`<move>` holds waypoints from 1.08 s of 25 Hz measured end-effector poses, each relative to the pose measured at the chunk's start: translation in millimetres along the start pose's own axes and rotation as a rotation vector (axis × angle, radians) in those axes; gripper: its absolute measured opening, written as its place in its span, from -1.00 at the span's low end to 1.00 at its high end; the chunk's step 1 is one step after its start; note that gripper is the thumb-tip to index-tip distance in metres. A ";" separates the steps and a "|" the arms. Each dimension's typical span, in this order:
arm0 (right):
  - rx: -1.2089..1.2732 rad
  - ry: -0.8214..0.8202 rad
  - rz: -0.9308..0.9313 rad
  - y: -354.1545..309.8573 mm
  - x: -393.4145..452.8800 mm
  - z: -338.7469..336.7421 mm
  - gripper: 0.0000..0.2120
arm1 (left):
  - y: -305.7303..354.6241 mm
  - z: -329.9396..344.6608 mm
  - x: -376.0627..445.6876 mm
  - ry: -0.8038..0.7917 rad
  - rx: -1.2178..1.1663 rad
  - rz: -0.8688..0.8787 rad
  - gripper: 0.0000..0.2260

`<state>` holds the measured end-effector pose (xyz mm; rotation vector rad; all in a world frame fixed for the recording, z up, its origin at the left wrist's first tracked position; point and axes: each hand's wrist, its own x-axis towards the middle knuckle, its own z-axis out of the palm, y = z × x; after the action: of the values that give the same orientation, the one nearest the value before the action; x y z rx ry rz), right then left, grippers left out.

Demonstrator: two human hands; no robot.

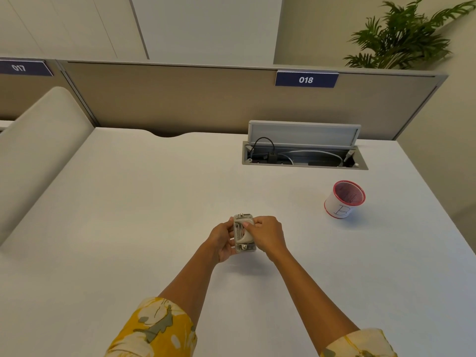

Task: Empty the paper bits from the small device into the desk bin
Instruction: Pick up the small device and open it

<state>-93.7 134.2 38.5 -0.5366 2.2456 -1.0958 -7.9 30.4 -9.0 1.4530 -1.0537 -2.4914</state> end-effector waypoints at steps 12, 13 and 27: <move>0.011 0.018 -0.006 -0.5 -1.8 -0.4 -0.76 | -0.5 -3.6 2.6 -0.095 0.087 0.100 -0.73; 0.015 0.031 -0.006 0.3 -0.9 -2.0 -0.75 | 0.4 -4.1 1.3 -0.142 0.090 0.098 -0.74; 0.496 -0.118 0.138 11.4 8.7 -18.4 -0.81 | 1.0 -0.8 -1.5 -0.180 0.185 0.146 -0.76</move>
<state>-113.4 146.5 35.7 -0.2268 1.7882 -1.4414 -6.7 29.7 -7.5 1.1581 -1.4010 -2.5140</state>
